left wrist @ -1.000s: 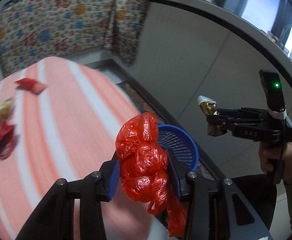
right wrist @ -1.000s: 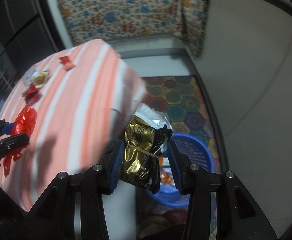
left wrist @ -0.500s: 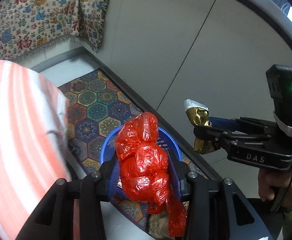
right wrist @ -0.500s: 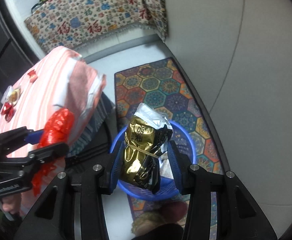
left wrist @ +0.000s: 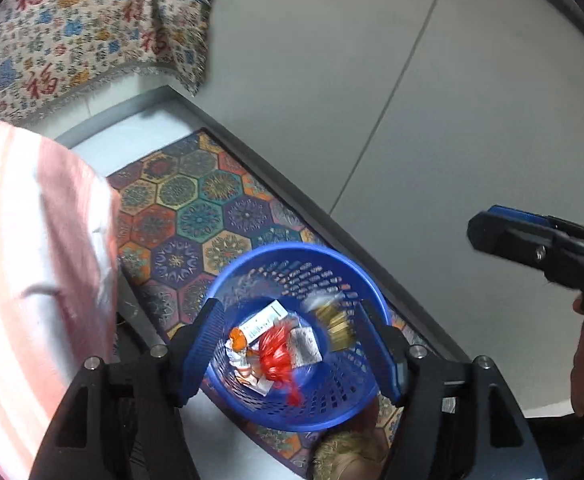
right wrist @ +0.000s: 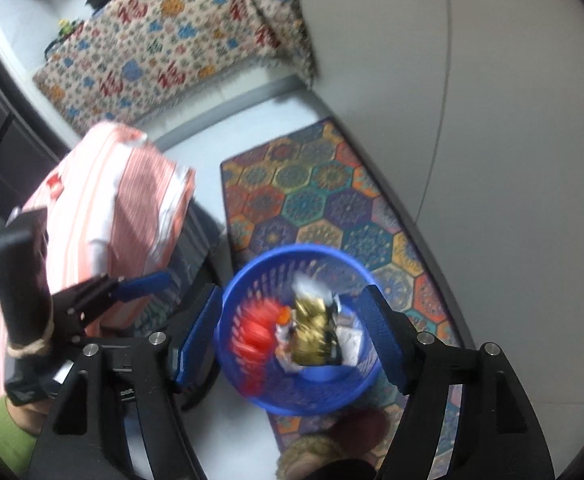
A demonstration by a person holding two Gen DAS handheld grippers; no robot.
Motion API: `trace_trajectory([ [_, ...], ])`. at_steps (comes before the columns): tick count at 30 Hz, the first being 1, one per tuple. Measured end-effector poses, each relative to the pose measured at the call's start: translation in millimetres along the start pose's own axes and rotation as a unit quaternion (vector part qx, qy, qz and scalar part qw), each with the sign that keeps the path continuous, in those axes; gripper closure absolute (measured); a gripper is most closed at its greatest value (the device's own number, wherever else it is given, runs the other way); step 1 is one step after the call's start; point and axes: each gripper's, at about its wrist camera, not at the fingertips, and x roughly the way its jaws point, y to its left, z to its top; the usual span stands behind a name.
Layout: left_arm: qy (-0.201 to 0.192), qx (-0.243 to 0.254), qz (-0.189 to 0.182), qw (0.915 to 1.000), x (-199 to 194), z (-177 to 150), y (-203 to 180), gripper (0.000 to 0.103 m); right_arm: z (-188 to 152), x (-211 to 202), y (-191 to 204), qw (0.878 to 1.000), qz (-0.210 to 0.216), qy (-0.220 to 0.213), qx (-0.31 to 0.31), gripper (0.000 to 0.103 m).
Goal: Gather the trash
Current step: 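Move both tools back over the table toward the remaining trash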
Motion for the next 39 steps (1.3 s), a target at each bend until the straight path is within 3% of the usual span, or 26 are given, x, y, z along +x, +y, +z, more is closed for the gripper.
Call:
trace_trajectory([
  [4, -0.050, 0.003, 0.010, 0.9987, -55, -12, 2, 0.034, -1, -13, 8, 0.999, -0.034, -0.038, -0.019, 0.009],
  [8, -0.075, 0.011, 0.034, 0.9966, -117, -38, 15, 0.033, 0, -22, 31, 0.990, -0.093, -0.067, -0.080, 0.006],
  [11, -0.081, 0.010, 0.064, 0.9946, -156, -69, 38, 0.031, 0, -29, 50, 0.982, -0.115, -0.096, -0.118, 0.004],
  [15, -0.056, -0.018, 0.111, 0.9921, -193, -117, 99, 0.031, 0, -40, 89, 0.970, -0.133, -0.133, -0.154, 0.003],
  [19, -0.041, -0.070, 0.183, 0.9797, -219, -154, 169, 0.031, -13, -43, 159, 0.971, -0.055, -0.147, -0.179, 0.001],
  [21, -0.046, -0.103, 0.199, 0.9734, -231, -165, 201, 0.031, -24, -32, 201, 0.974, 0.010, -0.114, -0.197, 0.001],
  [23, -0.047, -0.132, 0.218, 0.9657, -241, -177, 231, 0.031, -38, -13, 246, 0.969, 0.051, -0.076, -0.230, 0.001],
  [29, -0.068, -0.178, 0.245, 0.9507, -264, -190, 290, 0.026, -71, 31, 352, 0.939, 0.069, -0.044, -0.335, 0.001],
  [34, -0.071, -0.209, 0.268, 0.9377, -267, -185, 324, 0.024, -82, 73, 392, 0.934, 0.064, -0.010, -0.351, 0.001],
  [39, -0.070, -0.219, 0.286, 0.9304, -267, -168, 362, 0.024, -87, 76, 397, 0.933, 0.082, -0.006, -0.349, 0.001],
])
